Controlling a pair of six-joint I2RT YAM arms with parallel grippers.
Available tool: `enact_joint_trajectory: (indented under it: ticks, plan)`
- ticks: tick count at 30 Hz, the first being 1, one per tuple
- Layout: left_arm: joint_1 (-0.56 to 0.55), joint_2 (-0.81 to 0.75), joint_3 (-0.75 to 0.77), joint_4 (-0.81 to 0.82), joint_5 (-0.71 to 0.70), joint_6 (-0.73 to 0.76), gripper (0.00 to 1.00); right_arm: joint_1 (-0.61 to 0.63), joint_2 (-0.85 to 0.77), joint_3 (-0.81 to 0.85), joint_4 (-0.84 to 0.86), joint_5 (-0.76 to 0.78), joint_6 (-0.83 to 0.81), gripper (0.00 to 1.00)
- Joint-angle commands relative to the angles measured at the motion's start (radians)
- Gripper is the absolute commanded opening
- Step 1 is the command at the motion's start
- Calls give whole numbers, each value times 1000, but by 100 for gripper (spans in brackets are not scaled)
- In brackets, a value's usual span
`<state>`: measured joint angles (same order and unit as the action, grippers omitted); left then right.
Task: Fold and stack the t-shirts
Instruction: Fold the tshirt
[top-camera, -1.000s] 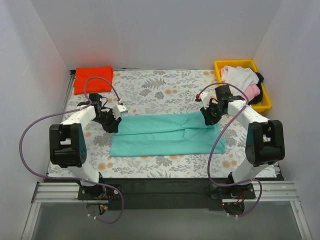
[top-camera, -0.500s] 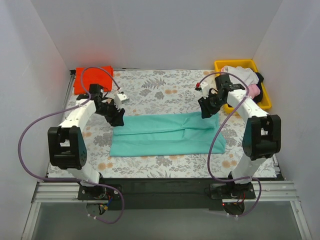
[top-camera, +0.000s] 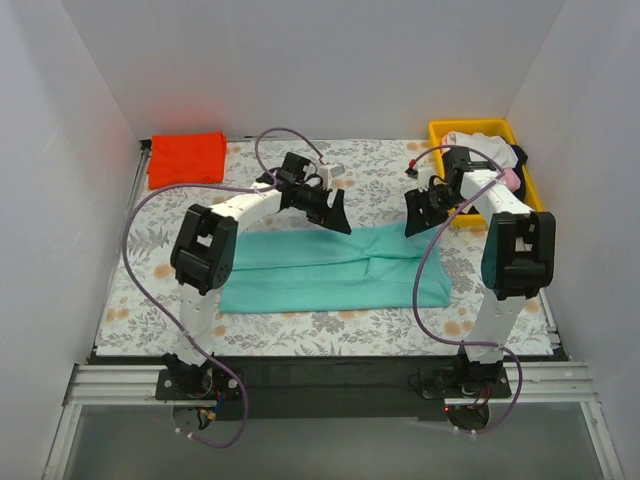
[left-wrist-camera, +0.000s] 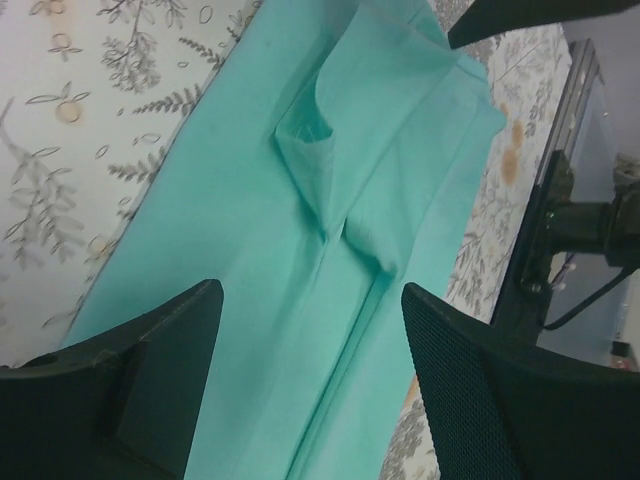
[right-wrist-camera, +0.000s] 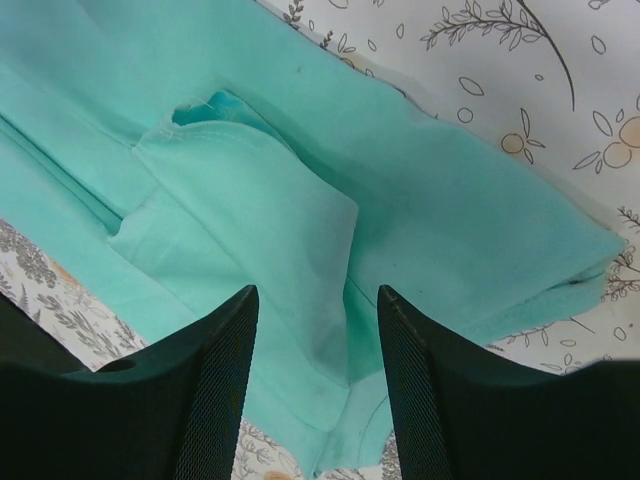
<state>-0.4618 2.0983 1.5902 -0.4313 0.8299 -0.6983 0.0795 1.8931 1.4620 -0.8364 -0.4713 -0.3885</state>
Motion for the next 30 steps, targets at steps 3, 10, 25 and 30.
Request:
enact_joint_trajectory:
  ticks: [3, 10, 25, 30]
  plan:
    - [-69, 114, 141, 187, -15, -265, 72, -1, 60, 49, -52, -101, 25, 55]
    - [-110, 276, 293, 192, -60, -323, 58, -6, 113, 84, -52, -90, 19, 49]
    - [-156, 272, 275, 198, 21, -303, 23, -15, 101, 75, -61, -105, -7, 23]
    - [-163, 238, 249, 201, 38, -274, 6, -15, 72, 64, -73, -104, -38, 5]
